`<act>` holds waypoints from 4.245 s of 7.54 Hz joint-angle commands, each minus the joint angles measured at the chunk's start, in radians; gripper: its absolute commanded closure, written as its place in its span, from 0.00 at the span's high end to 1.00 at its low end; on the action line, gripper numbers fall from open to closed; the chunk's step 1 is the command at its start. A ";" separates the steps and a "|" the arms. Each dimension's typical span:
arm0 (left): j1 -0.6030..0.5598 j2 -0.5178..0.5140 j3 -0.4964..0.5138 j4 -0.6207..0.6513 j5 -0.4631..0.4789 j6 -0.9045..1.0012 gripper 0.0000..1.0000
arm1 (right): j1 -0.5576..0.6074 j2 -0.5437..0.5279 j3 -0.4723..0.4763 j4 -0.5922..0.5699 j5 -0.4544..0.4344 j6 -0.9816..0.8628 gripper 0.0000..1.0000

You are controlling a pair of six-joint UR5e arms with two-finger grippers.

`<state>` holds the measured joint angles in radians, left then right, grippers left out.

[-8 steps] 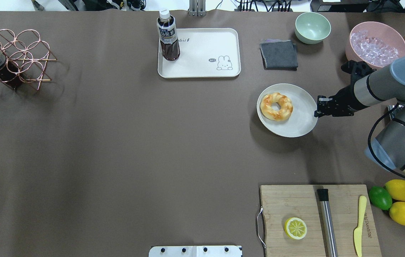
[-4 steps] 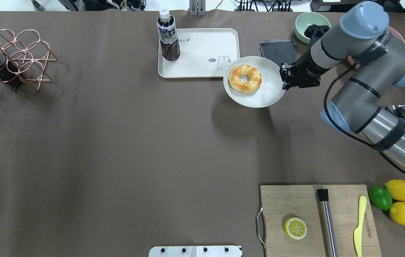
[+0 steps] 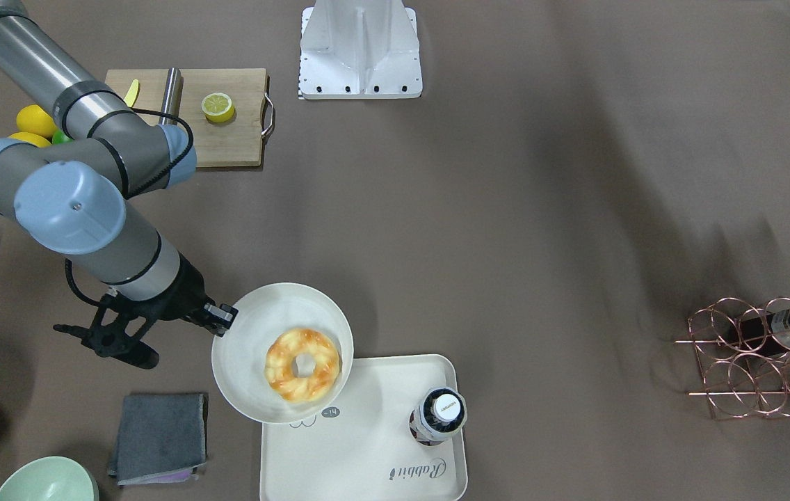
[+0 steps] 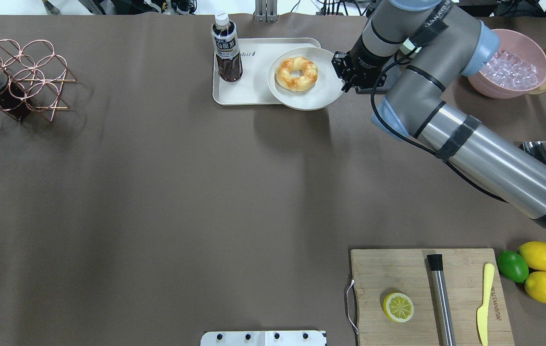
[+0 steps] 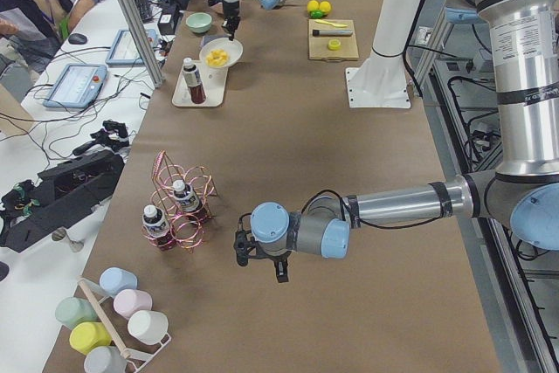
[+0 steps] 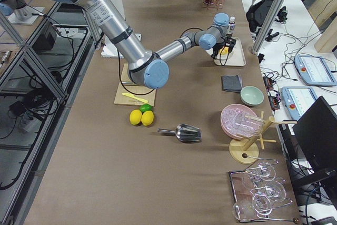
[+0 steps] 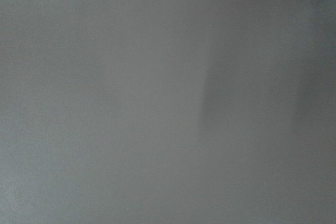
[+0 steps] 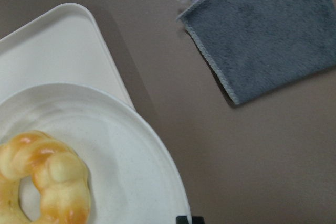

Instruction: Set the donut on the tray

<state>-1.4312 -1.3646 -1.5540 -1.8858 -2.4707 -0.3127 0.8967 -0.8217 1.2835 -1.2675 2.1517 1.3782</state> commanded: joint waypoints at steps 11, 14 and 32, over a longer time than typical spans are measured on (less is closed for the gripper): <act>0.000 0.031 -0.001 -0.055 -0.004 -0.003 0.98 | -0.042 -0.026 0.016 0.096 -0.089 0.115 1.00; 0.000 0.047 0.000 -0.070 -0.005 -0.003 0.98 | 0.022 -0.265 0.239 0.086 -0.017 0.018 1.00; 0.005 0.062 0.018 -0.072 -0.007 0.006 0.98 | 0.709 -1.051 0.439 -0.138 0.165 -1.410 1.00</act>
<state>-1.4280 -1.3030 -1.5449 -1.9568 -2.4774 -0.3108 1.5960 -1.8722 1.7336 -1.4292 2.3267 -0.0269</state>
